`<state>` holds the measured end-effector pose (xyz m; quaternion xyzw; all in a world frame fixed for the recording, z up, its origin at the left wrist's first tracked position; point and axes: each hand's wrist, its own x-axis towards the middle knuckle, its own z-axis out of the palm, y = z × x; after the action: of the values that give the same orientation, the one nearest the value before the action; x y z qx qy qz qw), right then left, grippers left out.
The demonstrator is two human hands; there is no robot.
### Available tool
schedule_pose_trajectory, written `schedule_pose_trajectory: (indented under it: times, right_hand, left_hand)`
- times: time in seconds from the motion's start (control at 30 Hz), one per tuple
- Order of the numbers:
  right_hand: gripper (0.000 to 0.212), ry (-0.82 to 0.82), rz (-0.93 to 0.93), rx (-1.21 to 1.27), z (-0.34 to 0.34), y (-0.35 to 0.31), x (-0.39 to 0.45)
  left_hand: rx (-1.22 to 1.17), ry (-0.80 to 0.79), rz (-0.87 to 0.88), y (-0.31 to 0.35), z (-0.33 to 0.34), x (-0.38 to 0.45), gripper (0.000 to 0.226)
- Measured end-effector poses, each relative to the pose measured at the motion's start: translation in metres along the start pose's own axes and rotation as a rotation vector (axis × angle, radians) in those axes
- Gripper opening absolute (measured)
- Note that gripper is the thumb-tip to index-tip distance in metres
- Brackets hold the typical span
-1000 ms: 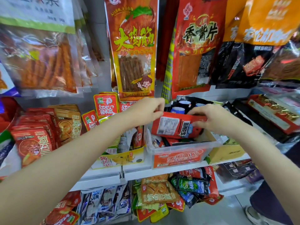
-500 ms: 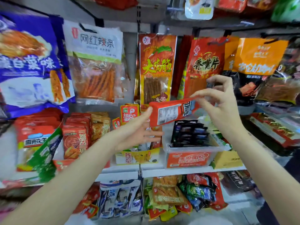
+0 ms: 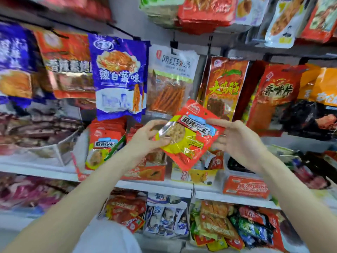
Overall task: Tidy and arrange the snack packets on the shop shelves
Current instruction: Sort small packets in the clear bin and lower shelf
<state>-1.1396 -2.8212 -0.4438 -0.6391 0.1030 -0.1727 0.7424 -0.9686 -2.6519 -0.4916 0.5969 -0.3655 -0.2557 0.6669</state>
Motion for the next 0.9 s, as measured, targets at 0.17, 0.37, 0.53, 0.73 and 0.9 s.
schedule_pose_trajectory:
  times: [0.17,0.37,0.53,0.73,0.9]
  right_hand:
    - [0.055,0.045,-0.158,-0.786,0.034,0.035,0.028]
    - [0.035,0.216,-0.493,-0.766,0.093,0.048,0.048]
    - [0.036,0.145,-0.725,-0.741,0.158,0.064,0.08]
    - [0.041,0.013,-0.661,-0.963,0.21,0.121,0.132]
    - [0.041,0.001,-0.434,-1.124,0.208,0.125,0.161]
  left_hand:
    - [0.413,0.069,0.132,-0.027,-0.037,-0.032,0.048]
    - [0.724,0.347,0.126,-0.044,-0.098,-0.066,0.033]
    - [1.134,0.484,0.054,-0.055,-0.162,-0.084,0.031]
    - [1.13,0.438,0.033,-0.062,-0.19,-0.095,0.033]
    - [1.124,0.47,0.077,-0.065,-0.195,-0.094,0.028]
